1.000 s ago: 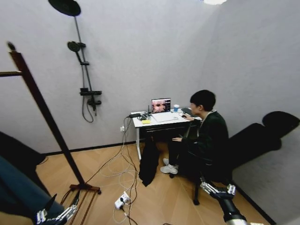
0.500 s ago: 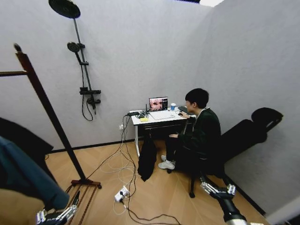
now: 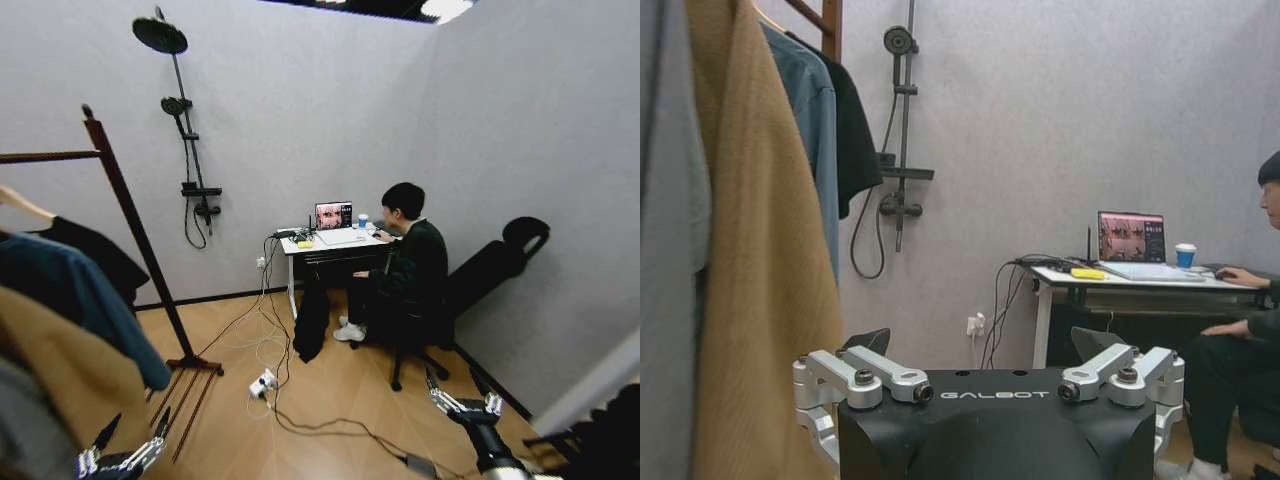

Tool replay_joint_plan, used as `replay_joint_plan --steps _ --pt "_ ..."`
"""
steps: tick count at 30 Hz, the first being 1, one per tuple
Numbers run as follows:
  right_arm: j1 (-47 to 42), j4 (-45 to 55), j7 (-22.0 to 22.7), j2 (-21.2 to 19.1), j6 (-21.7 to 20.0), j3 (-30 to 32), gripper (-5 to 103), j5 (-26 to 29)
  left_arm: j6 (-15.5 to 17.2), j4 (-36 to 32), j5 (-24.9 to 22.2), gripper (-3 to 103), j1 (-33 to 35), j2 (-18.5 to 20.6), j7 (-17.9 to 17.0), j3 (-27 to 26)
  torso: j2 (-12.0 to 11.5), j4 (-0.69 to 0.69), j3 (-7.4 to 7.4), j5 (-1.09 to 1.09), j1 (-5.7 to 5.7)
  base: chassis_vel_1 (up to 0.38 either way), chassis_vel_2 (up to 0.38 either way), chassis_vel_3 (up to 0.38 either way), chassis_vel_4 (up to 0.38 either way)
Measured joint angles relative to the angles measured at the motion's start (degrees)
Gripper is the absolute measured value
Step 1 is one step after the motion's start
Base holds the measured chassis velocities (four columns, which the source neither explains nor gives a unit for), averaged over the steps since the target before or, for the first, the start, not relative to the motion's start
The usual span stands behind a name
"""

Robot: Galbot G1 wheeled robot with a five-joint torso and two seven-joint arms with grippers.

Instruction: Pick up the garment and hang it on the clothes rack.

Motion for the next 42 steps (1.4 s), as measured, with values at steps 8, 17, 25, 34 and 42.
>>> replay_joint_plan --steps 8,17,25,34,42 --pt "0.0 0.0 0.0 0.0 0.0 0.0 100 0.0 0.0 0.0 0.0 100 0.0 0.0 0.0 0.0 0.0 -0.02 -0.02 -0.05 -0.02 0.101 -0.073 -0.172 0.176" --pt "0.1 0.0 0.0 0.0 0.0 0.0 100 0.0 0.0 0.0 0.0 100 0.0 0.0 0.0 0.0 -0.1 0.00 0.03 -0.05 0.08 -0.009 0.047 0.108 0.011" --pt "0.0 0.0 0.0 0.0 0.0 0.0 100 0.0 0.0 0.0 0.0 100 0.0 0.0 0.0 0.0 0.0 0.02 0.00 -0.05 0.03 0.097 0.071 0.054 0.061" --pt "0.0 0.0 0.0 0.0 0.0 0.0 100 0.0 0.0 0.0 0.0 100 0.0 0.0 0.0 0.0 0.0 -0.02 0.01 -0.04 0.03 0.027 0.014 0.016 0.018" --pt "0.0 0.0 0.0 0.0 0.0 0.0 100 0.0 0.0 0.0 0.0 100 0.0 0.0 0.0 0.0 0.0 -0.01 0.01 -0.04 0.04 0.008 -0.004 -0.006 0.011"
